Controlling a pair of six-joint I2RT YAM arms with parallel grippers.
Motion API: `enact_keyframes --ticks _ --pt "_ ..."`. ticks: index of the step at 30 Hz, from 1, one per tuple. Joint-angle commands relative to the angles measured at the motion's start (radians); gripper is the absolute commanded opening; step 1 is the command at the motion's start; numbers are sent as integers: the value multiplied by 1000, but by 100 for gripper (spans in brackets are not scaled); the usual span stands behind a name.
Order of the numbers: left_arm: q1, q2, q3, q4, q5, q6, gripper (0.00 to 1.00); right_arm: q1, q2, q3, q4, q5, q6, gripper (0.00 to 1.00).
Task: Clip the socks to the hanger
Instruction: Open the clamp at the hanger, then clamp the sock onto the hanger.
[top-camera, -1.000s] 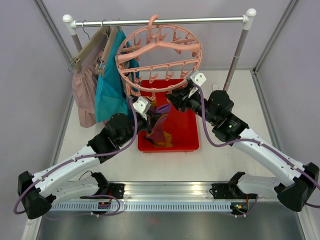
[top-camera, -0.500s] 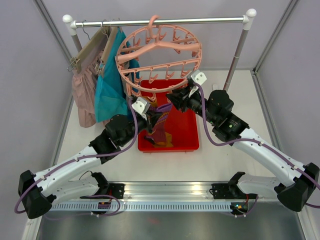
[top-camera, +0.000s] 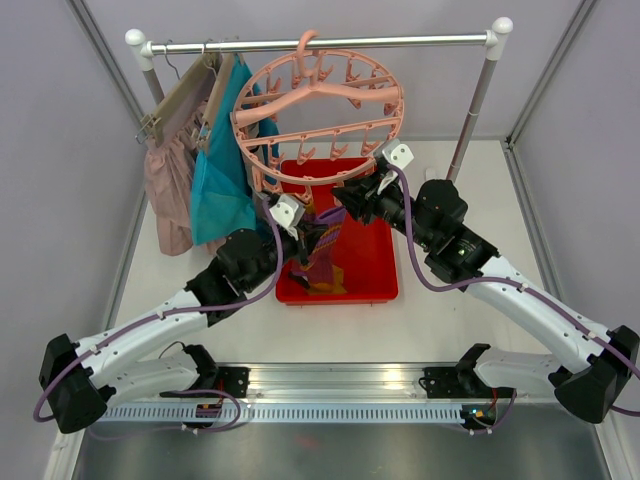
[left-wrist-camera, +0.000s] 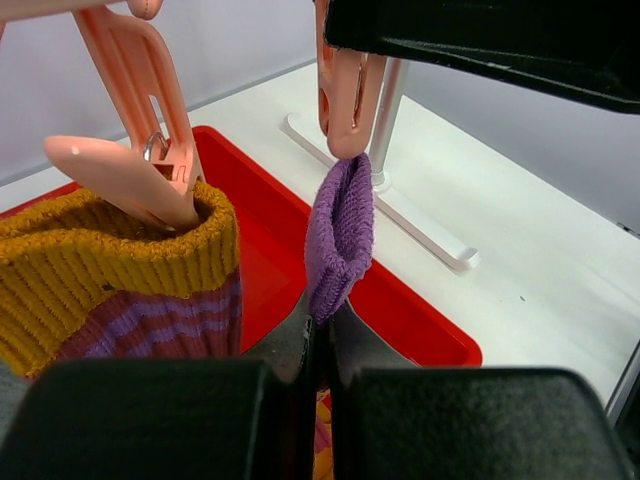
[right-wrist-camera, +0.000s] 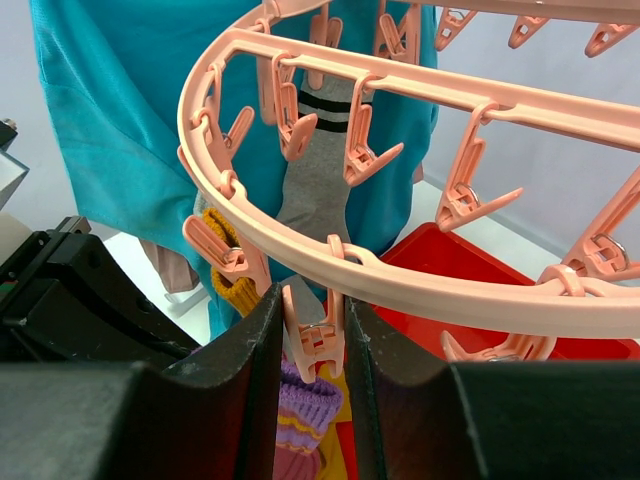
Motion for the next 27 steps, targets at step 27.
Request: enact_keyframes --ticks 27 --pt "-4 -32 -30 117 -32 -26 2 6 -15 35 -1 26 11 0"
